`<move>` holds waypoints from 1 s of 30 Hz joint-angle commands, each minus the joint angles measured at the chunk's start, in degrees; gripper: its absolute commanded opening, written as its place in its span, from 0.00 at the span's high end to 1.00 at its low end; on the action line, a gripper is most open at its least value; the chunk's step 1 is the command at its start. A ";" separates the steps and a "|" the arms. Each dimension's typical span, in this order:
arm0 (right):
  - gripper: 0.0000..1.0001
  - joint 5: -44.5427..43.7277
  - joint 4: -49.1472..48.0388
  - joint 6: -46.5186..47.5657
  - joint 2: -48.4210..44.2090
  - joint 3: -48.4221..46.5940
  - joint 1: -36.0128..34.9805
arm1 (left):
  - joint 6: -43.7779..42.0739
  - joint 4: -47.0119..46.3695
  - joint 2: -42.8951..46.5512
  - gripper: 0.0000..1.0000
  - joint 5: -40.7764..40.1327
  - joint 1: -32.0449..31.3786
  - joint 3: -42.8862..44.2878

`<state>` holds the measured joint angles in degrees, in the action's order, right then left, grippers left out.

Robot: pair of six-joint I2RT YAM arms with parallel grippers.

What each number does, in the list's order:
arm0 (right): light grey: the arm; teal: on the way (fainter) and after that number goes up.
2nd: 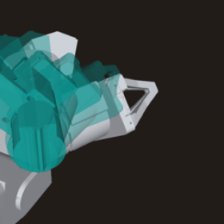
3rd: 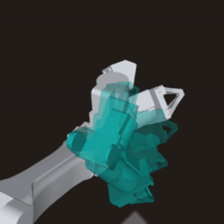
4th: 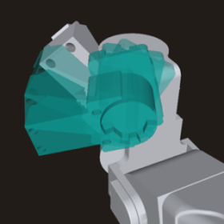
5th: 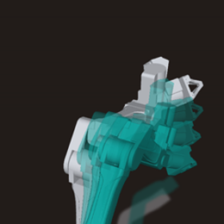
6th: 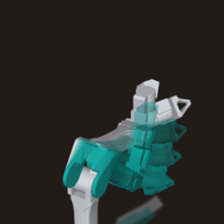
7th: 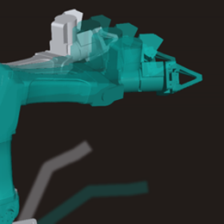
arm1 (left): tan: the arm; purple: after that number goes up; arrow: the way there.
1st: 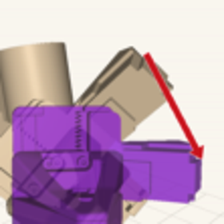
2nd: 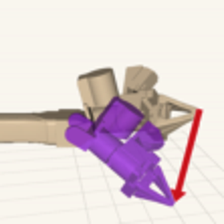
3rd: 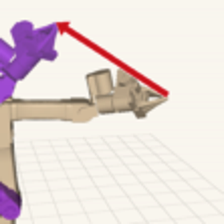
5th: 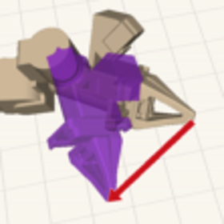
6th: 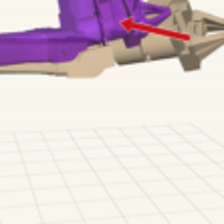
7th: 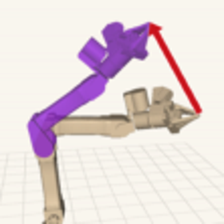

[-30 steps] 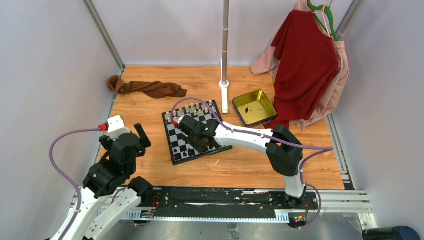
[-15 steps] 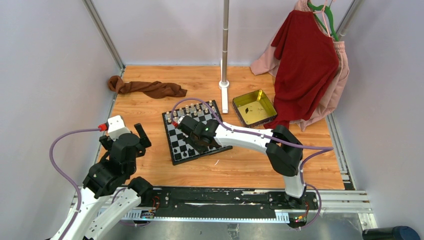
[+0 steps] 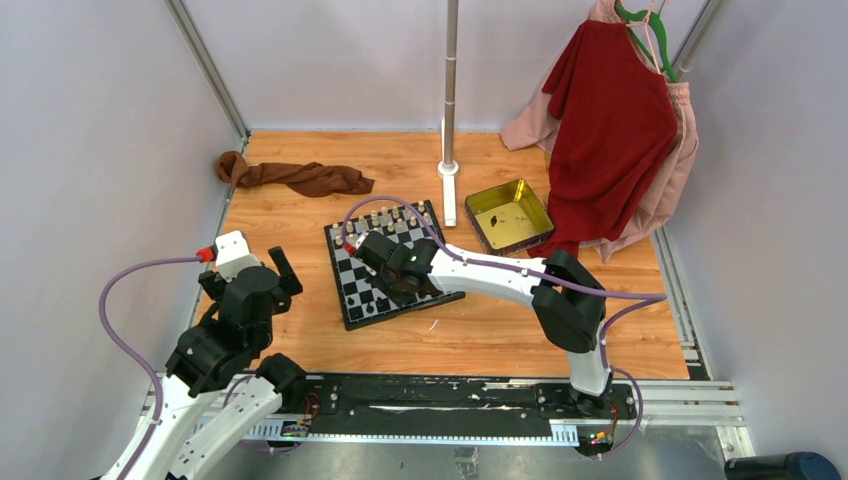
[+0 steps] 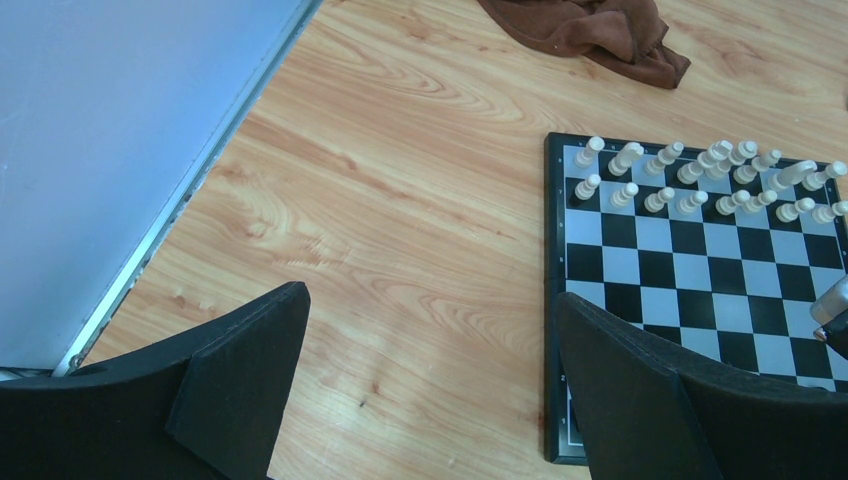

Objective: Set up the chess pieces on the board
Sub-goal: Adjust the chess piece on the chessboard.

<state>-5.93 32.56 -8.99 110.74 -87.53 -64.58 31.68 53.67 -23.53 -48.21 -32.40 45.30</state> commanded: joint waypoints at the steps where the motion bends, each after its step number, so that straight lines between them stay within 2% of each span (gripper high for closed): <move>1: 0.79 0.66 1.11 -0.33 -0.25 0.47 0.50 | -0.15 -1.19 -0.55 0.01 -0.57 -0.38 -0.28; 14: 0.98 0.77 1.09 -0.34 -0.26 0.25 0.59 | -0.20 -1.20 -0.80 0.01 -0.57 -0.38 -0.29; 30: 1.00 0.40 1.11 0.12 0.01 -1.01 0.61 | -0.17 -1.20 -0.79 0.01 -0.57 -0.37 -0.29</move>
<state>-5.50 31.92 -9.19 110.74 -87.55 -64.58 31.68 53.67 -24.03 -48.21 -32.40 45.30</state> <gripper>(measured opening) 0.070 0.989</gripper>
